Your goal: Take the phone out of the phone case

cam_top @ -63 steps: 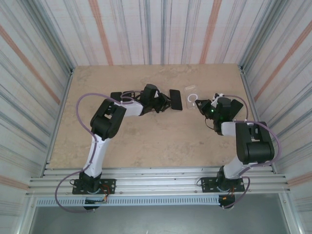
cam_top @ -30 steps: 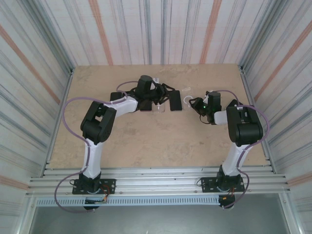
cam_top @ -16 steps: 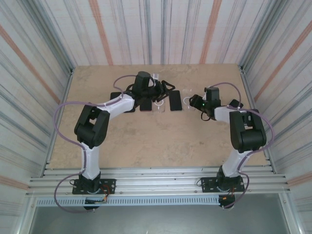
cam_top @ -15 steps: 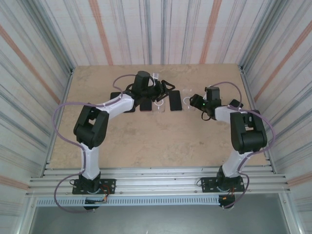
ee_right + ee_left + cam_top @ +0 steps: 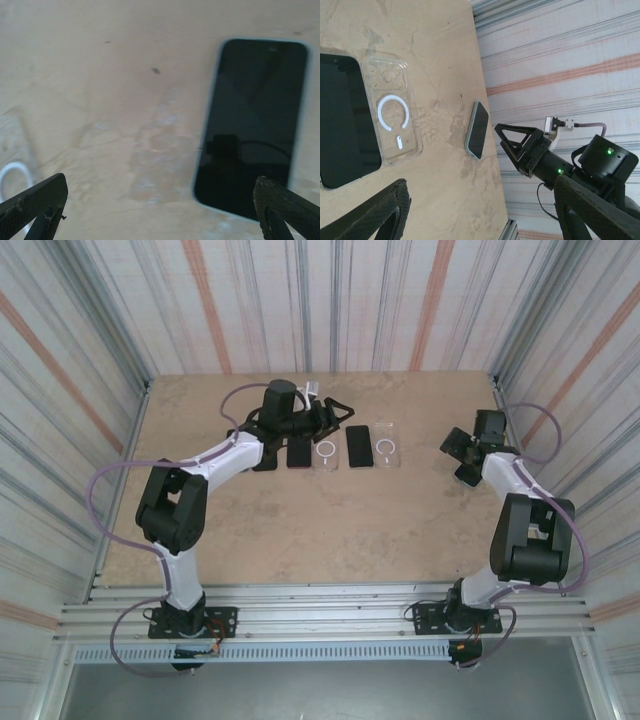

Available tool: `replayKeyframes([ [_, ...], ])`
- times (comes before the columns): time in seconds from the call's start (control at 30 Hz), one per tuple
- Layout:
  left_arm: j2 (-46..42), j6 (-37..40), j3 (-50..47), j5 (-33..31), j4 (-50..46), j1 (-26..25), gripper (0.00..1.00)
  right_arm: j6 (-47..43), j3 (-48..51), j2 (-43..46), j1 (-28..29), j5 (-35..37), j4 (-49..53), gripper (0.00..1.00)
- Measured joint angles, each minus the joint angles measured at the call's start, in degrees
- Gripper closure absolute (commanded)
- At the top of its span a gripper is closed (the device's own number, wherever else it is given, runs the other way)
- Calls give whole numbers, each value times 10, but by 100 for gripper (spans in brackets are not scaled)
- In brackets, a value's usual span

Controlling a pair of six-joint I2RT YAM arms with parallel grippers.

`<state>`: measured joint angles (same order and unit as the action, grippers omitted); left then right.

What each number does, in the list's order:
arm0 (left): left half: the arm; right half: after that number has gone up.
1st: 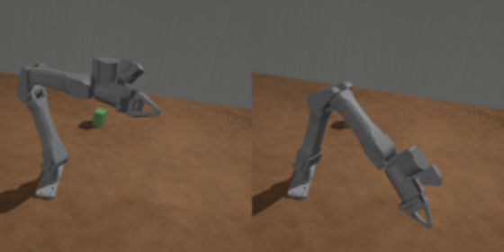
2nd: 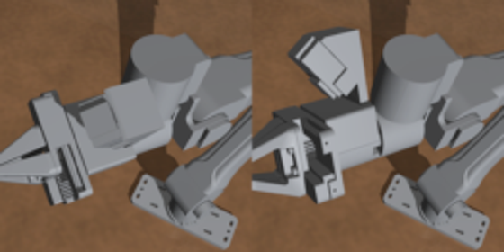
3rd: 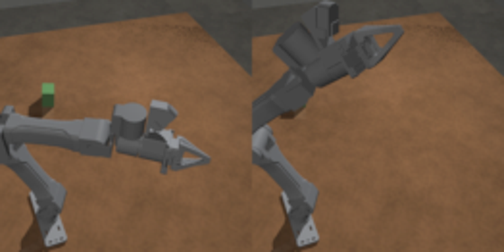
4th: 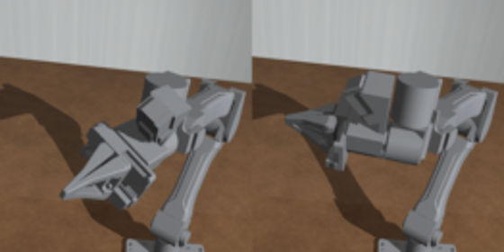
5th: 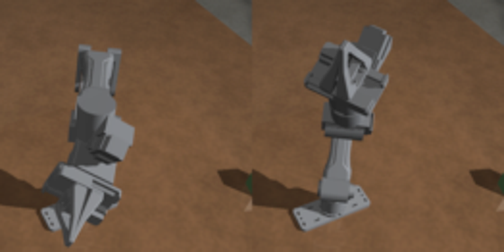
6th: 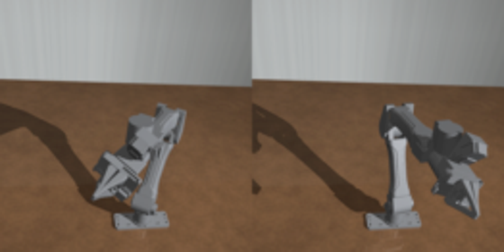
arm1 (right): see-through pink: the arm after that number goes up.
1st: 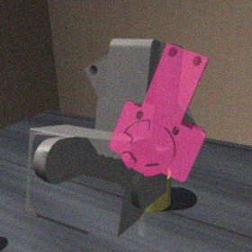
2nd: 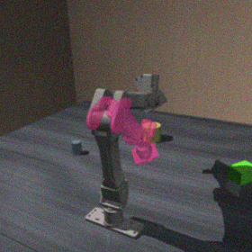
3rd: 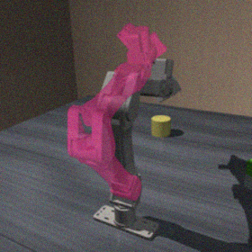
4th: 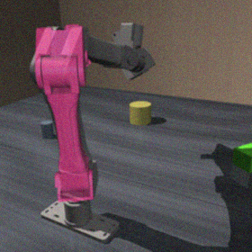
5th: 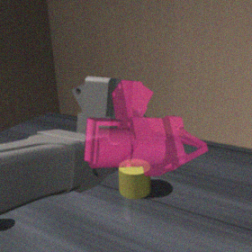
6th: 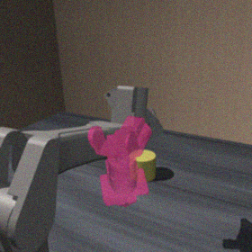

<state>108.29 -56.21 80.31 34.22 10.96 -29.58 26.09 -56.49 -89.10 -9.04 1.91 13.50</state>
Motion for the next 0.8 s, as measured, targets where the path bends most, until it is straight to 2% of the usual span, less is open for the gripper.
replayKeyframes([
  [0.2,0,-5,-1,17,14,0,22,2,-41,-54,-35,7,58,1],
  [0.57,0,-6,-1,39,13,1,22,2,-123,-158,-37,39,120,5],
  [0.8,0,-6,7,48,12,7,22,7,-135,-179,-42,48,140,10],
])
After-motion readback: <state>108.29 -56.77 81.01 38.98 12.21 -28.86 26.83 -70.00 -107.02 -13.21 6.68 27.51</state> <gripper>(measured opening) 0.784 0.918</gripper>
